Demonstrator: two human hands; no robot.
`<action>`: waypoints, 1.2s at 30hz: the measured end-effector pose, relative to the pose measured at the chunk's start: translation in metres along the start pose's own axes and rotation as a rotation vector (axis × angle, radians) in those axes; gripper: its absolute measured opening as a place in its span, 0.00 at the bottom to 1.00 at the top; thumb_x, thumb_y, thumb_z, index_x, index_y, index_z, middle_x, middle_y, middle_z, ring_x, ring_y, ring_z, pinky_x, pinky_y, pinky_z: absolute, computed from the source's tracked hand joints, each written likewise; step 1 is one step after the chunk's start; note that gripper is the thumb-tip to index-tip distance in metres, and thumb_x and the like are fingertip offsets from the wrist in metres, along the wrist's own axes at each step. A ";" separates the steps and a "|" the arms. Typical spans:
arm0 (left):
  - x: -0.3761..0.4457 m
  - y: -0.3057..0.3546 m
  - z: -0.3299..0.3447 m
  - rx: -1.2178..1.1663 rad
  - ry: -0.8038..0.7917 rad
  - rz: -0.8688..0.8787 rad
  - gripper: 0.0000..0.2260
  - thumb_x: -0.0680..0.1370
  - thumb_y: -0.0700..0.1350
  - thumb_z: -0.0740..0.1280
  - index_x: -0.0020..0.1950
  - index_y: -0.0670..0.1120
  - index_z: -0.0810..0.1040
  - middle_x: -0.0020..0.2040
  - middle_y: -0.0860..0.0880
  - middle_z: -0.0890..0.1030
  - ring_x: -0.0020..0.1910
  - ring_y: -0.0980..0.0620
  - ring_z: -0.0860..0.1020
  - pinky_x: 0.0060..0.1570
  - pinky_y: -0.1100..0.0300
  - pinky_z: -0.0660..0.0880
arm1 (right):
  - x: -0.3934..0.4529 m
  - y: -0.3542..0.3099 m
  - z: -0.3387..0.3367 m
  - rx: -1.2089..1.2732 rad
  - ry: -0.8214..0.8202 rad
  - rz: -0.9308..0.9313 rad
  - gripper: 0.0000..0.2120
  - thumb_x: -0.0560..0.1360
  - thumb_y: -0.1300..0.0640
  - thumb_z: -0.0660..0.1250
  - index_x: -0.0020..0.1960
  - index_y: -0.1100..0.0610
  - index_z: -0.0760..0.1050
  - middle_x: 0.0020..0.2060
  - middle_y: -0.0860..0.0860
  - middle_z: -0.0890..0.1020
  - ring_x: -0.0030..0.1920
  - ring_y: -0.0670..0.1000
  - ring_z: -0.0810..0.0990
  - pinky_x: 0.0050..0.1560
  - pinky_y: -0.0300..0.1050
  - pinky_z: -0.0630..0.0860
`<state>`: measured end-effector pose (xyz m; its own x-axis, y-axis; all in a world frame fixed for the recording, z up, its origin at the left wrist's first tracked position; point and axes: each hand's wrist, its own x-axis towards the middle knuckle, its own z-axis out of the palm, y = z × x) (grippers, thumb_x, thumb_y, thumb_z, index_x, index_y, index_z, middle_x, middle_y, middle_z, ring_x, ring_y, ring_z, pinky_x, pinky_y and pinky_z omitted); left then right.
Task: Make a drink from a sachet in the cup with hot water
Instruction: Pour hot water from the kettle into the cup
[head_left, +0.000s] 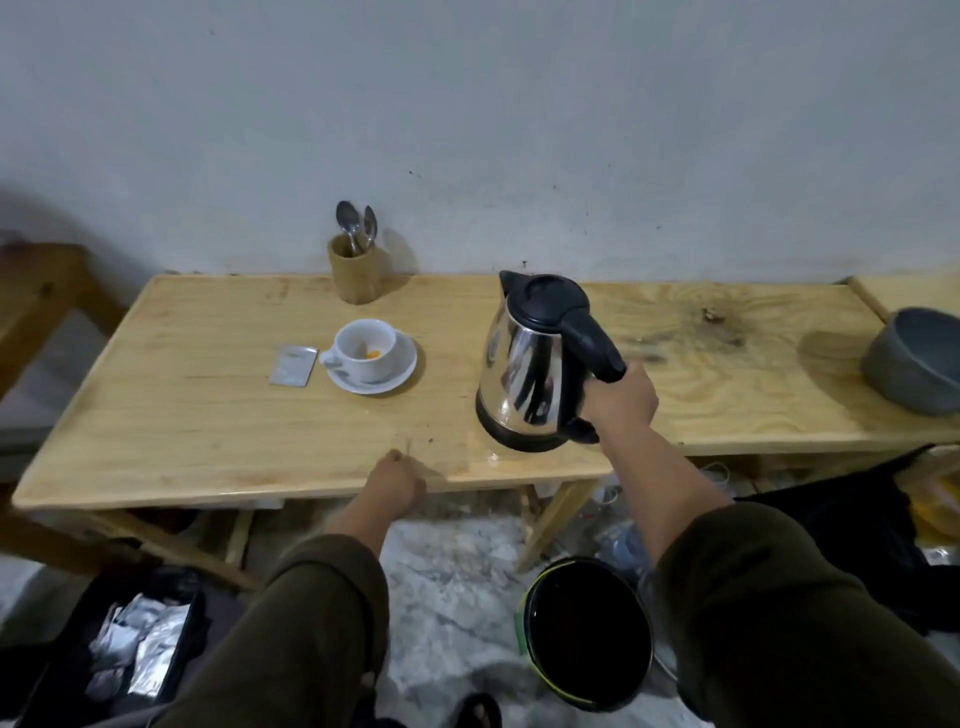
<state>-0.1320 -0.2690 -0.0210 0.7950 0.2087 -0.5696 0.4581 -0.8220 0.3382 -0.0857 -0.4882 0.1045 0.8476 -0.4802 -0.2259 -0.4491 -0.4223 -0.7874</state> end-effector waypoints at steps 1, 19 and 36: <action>0.001 -0.001 -0.001 0.002 -0.002 0.025 0.19 0.83 0.44 0.53 0.71 0.37 0.68 0.73 0.41 0.66 0.72 0.43 0.64 0.68 0.57 0.65 | 0.000 0.000 0.002 0.026 0.008 0.007 0.11 0.75 0.65 0.62 0.57 0.60 0.72 0.53 0.60 0.79 0.51 0.61 0.77 0.50 0.48 0.76; 0.036 -0.048 -0.058 -0.072 0.001 -0.104 0.22 0.81 0.46 0.54 0.74 0.40 0.63 0.73 0.41 0.69 0.71 0.41 0.69 0.69 0.54 0.65 | -0.005 -0.077 0.028 -0.249 0.033 -0.320 0.14 0.68 0.67 0.60 0.51 0.59 0.75 0.40 0.54 0.77 0.43 0.58 0.75 0.43 0.46 0.71; 0.124 -0.072 -0.120 -1.134 0.011 -0.306 0.31 0.77 0.61 0.59 0.68 0.38 0.71 0.69 0.36 0.73 0.66 0.38 0.74 0.63 0.49 0.73 | -0.031 -0.126 0.091 -0.559 -0.039 -0.465 0.11 0.68 0.65 0.63 0.50 0.60 0.76 0.37 0.54 0.74 0.39 0.57 0.70 0.37 0.43 0.65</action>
<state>-0.0187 -0.1200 -0.0259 0.5910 0.3247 -0.7384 0.7184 0.2045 0.6649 -0.0301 -0.3501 0.1583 0.9907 -0.1319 0.0326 -0.1081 -0.9107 -0.3988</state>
